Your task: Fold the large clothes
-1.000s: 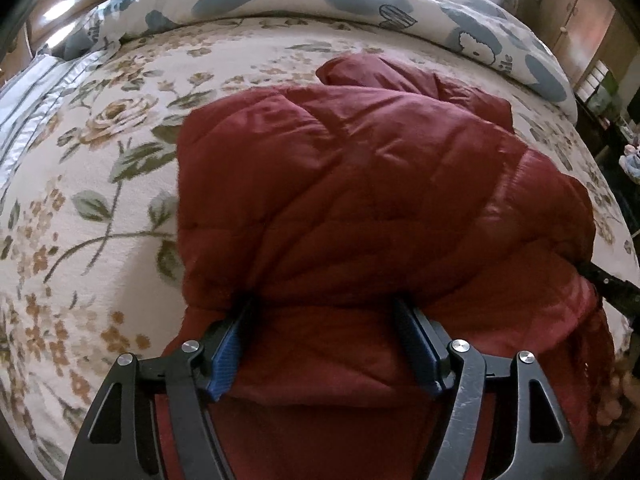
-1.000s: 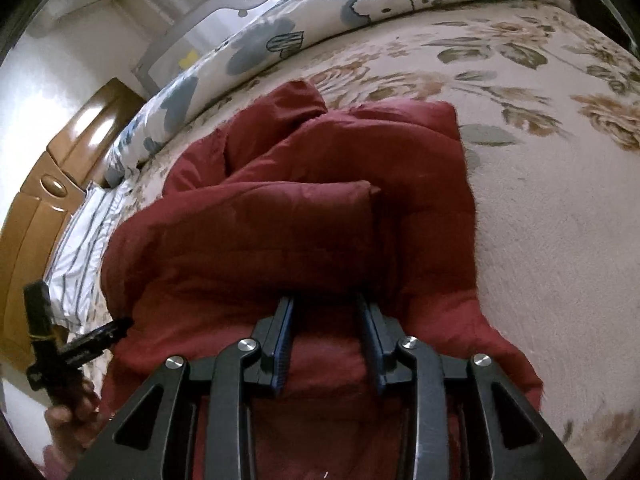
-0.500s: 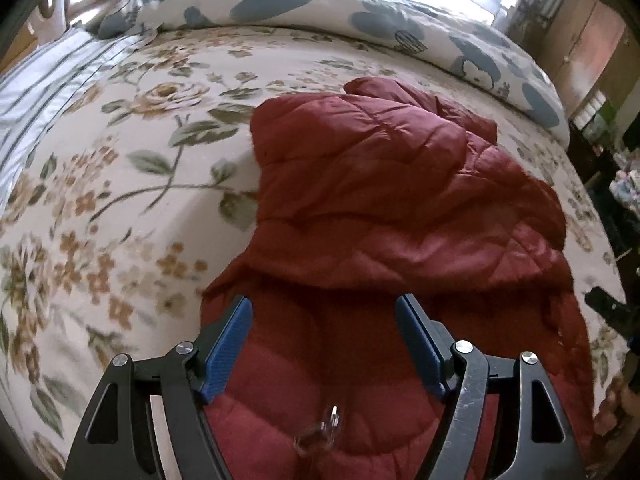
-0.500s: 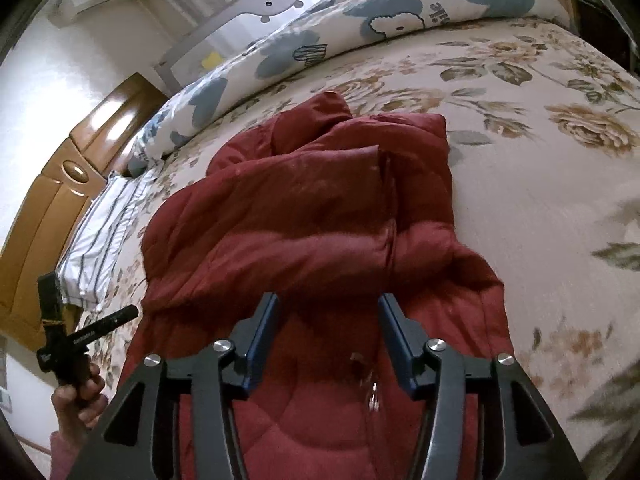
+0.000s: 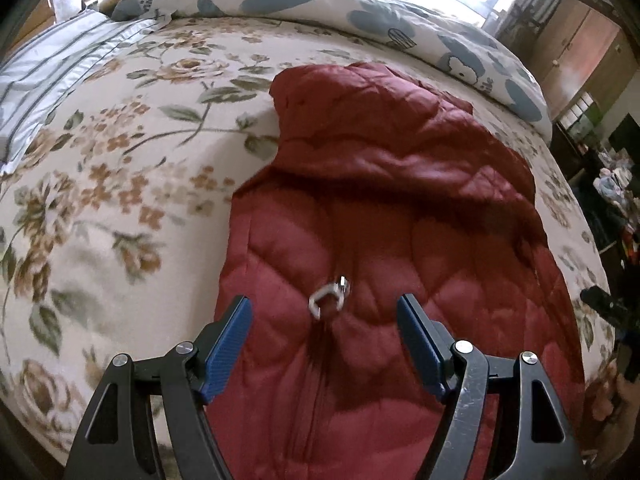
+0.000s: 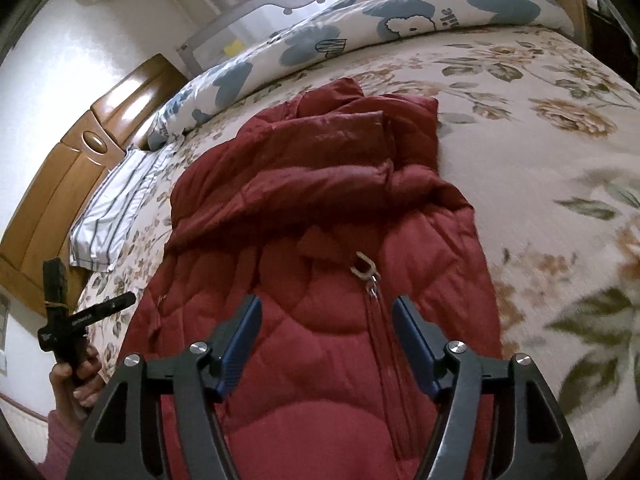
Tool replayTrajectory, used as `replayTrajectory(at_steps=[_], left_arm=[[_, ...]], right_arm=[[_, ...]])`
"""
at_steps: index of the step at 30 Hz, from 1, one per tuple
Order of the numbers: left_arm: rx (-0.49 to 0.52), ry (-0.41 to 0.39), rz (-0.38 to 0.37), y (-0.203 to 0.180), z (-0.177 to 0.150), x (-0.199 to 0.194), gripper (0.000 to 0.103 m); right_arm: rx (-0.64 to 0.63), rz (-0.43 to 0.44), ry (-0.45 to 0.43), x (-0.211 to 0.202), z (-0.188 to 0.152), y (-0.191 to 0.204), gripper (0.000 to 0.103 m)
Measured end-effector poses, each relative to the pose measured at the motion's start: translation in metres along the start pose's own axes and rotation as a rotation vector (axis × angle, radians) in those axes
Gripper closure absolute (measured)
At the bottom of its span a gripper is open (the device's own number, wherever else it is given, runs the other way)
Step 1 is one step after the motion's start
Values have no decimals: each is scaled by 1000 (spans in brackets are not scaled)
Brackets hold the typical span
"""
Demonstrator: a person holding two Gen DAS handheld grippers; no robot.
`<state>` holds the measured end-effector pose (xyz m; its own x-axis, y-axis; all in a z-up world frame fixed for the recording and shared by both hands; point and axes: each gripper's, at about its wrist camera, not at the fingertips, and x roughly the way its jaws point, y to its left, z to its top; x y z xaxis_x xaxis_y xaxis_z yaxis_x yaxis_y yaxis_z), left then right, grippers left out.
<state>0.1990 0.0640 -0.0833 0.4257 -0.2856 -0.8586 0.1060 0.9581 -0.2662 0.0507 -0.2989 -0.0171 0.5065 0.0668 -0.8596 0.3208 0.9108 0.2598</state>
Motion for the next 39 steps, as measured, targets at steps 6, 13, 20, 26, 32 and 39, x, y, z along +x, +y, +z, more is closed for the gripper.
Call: replayTrajectory(at_steps=[6, 13, 20, 26, 32, 39], left_arm=[[-19, 2, -10, 9, -28, -24, 29], [-42, 6, -16, 19, -54, -40, 27], [-42, 10, -9, 23, -73, -45, 26], [-56, 24, -12, 31, -82, -46, 24], [-58, 52, -26, 34, -91, -40, 20], [-58, 97, -43, 38, -101, -26, 18]], right_arm=[[16, -26, -11, -19, -18, -12, 30], [54, -43, -10, -35, -44, -30, 29], [71, -60, 9, -43, -71, -42, 29], [96, -72, 16, -49, -88, -53, 29], [115, -65, 33, -49, -99, -61, 29], [138, -48, 57, -44, -114, -68, 29]])
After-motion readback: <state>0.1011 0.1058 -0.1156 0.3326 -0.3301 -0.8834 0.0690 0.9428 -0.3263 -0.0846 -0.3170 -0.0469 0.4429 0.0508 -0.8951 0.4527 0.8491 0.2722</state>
